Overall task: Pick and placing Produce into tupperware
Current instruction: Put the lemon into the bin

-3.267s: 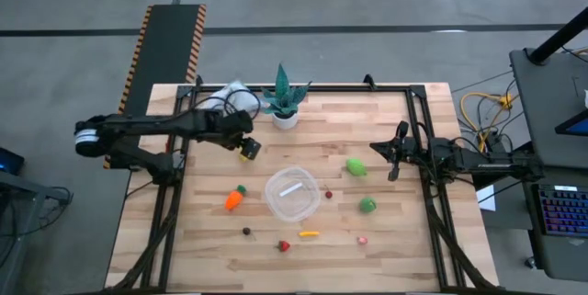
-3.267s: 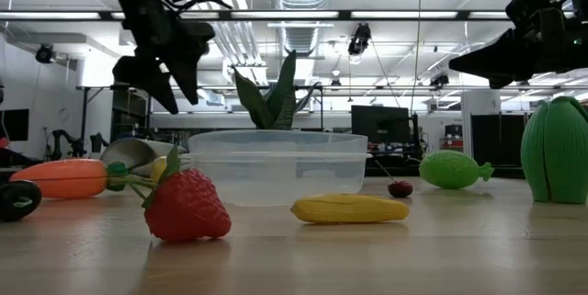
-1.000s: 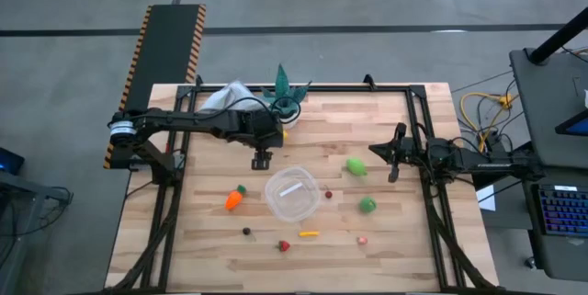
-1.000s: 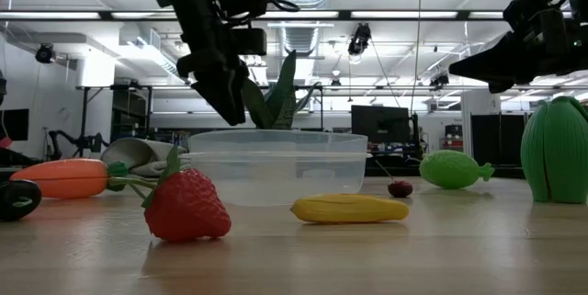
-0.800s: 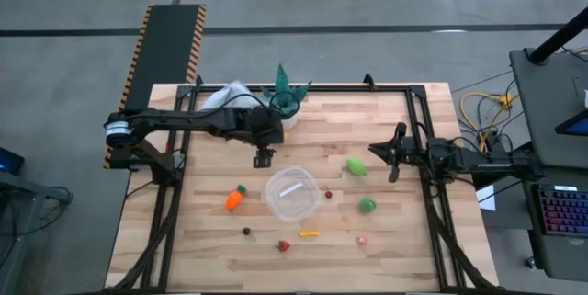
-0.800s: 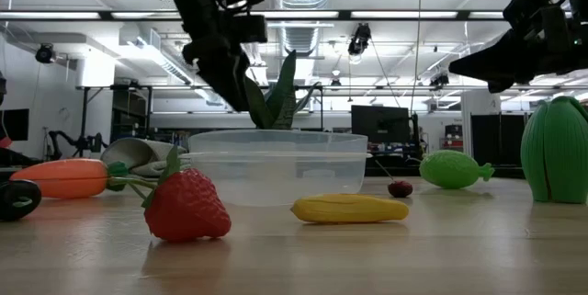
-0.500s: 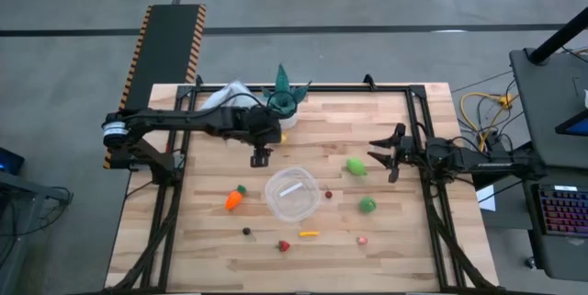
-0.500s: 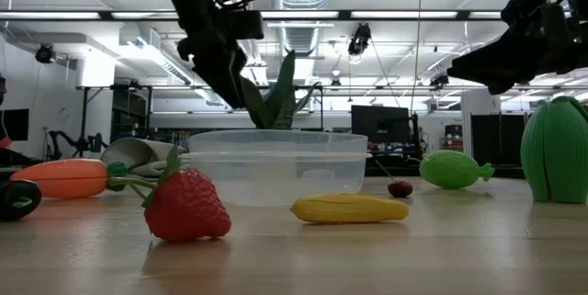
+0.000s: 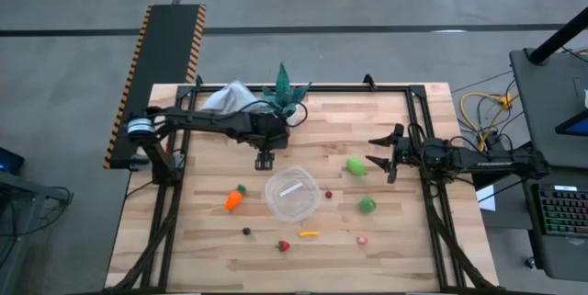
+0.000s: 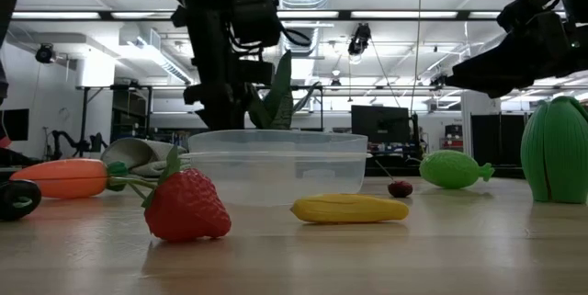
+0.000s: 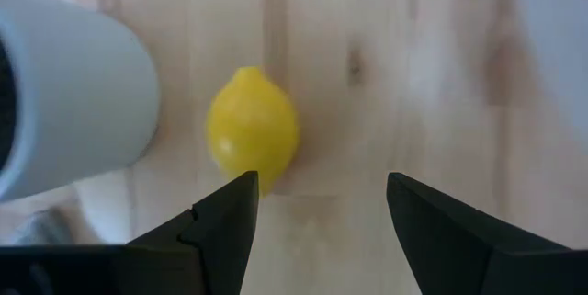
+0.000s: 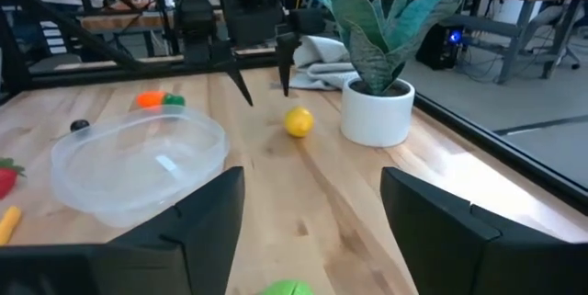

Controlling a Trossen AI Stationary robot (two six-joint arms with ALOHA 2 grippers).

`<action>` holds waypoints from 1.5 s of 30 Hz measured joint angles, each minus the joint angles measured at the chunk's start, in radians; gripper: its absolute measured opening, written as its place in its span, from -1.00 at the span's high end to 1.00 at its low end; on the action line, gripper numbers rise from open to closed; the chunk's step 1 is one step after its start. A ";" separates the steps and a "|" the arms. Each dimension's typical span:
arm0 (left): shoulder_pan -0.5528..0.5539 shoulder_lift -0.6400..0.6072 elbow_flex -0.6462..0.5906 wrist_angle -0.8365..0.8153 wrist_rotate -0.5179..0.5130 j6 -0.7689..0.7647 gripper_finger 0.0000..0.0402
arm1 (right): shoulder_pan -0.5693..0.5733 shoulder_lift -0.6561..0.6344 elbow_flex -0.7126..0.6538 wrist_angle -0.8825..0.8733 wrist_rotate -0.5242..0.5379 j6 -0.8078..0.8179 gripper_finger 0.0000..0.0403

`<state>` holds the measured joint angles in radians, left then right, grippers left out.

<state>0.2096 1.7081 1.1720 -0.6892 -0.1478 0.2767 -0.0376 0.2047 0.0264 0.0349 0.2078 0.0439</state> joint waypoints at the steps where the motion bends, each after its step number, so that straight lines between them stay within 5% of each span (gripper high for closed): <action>1: 0.000 0.005 0.001 0.000 -0.023 0.002 -0.13 | 0.000 0.000 0.000 -0.001 0.002 0.000 -0.23; 26: 0.000 0.079 0.016 0.086 -0.071 0.028 -0.13 | 0.000 0.002 0.000 -0.009 0.003 0.001 -0.23; 45: -0.010 0.118 0.009 0.105 -0.067 0.209 -0.13 | 0.000 0.007 0.000 -0.025 0.003 0.001 -0.22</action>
<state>0.1993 1.8263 1.1809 -0.5838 -0.2146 0.4854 -0.0376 0.2120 0.0261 0.0103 0.2104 0.0444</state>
